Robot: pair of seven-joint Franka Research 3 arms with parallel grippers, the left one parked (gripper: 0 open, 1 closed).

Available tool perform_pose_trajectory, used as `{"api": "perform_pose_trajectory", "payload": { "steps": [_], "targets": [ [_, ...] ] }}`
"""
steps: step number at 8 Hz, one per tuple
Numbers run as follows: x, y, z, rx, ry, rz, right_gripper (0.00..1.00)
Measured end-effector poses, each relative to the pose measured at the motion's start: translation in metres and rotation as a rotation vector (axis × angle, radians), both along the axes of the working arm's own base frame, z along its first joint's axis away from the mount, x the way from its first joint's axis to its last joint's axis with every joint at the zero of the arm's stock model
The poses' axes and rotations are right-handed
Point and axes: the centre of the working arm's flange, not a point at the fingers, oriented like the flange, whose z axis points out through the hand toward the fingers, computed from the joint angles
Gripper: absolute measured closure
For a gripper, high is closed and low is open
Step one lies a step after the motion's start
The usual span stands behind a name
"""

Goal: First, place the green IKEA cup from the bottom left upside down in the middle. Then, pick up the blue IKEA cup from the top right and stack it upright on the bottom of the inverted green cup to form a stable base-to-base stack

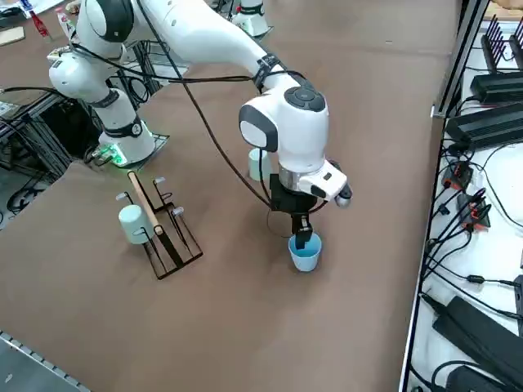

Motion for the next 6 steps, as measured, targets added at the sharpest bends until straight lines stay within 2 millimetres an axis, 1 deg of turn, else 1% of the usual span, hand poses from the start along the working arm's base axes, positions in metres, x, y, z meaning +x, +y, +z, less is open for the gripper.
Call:
{"api": "perform_pose_trajectory", "payload": {
  "steps": [1, 2, 3, 4, 5, 6],
  "targets": [
    [0.0, 0.0, 0.0, 0.001, 0.0, 0.008, 0.9],
    [0.0, 0.0, 0.0, 0.001, 0.0, 0.021, 0.93],
    [0.001, 0.001, 0.002, 0.001, -0.001, 0.031, 0.98],
    [0.002, 0.004, 0.005, 0.005, -0.002, 0.037, 0.98],
    [0.002, 0.009, 0.017, 0.018, 0.008, 0.039, 0.98],
    [-0.001, 0.017, 0.038, 0.044, 0.032, 0.039, 0.98]
  ]
}}
